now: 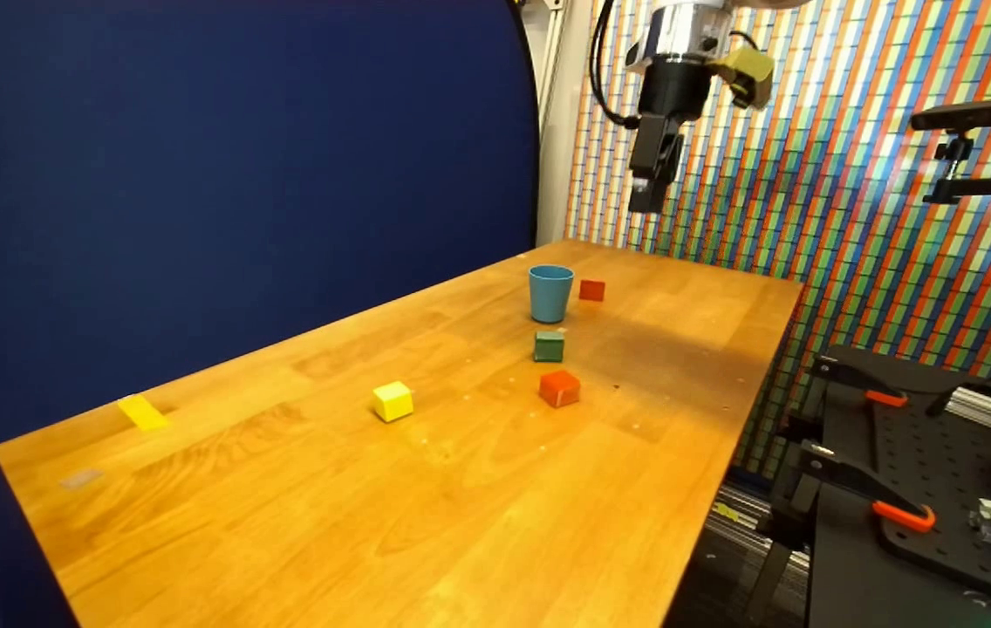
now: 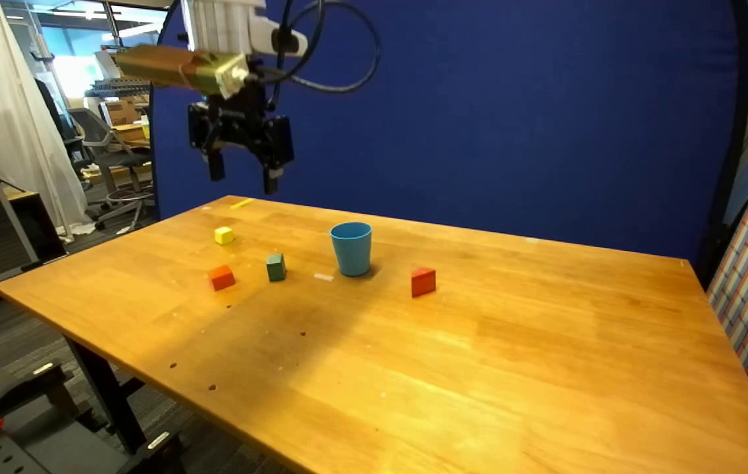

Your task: Put the yellow cube inside the blue cup

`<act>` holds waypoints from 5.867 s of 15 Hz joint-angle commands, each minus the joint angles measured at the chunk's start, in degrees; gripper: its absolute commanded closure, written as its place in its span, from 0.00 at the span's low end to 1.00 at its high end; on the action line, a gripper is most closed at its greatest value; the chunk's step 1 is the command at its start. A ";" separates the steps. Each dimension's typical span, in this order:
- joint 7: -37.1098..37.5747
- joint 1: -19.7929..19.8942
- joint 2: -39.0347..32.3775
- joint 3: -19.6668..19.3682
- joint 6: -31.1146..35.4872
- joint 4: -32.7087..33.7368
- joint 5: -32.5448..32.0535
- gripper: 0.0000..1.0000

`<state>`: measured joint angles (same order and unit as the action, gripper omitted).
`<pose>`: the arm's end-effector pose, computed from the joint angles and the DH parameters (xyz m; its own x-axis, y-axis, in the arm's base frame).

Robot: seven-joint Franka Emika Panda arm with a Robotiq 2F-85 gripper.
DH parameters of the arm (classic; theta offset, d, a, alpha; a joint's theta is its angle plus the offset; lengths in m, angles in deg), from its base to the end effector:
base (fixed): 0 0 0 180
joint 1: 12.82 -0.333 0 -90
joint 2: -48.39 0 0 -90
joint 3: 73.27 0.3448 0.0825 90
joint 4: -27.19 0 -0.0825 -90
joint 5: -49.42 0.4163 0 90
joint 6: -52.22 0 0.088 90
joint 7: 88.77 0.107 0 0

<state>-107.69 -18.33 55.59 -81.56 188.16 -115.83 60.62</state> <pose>0.4759 -0.0205 0.3371 0.9896 0.1386 0.0389 0.1429 -0.9786 -0.1483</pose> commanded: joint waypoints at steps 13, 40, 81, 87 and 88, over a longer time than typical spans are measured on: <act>-6.69 -1.84 -49.84 21.18 3.80 38.89 -1.95 0.00; -2.20 -8.39 -56.49 21.04 3.75 53.51 -14.93 0.34; 3.40 -2.59 -48.56 20.26 -19.39 49.12 -10.96 0.00; 2.81 -5.81 -50.25 20.55 -6.30 47.91 -13.73 0.00; 2.65 -6.12 -50.54 20.55 -4.18 47.30 -14.14 0.00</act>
<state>-104.01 -23.81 4.96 -61.13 178.35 -66.65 47.88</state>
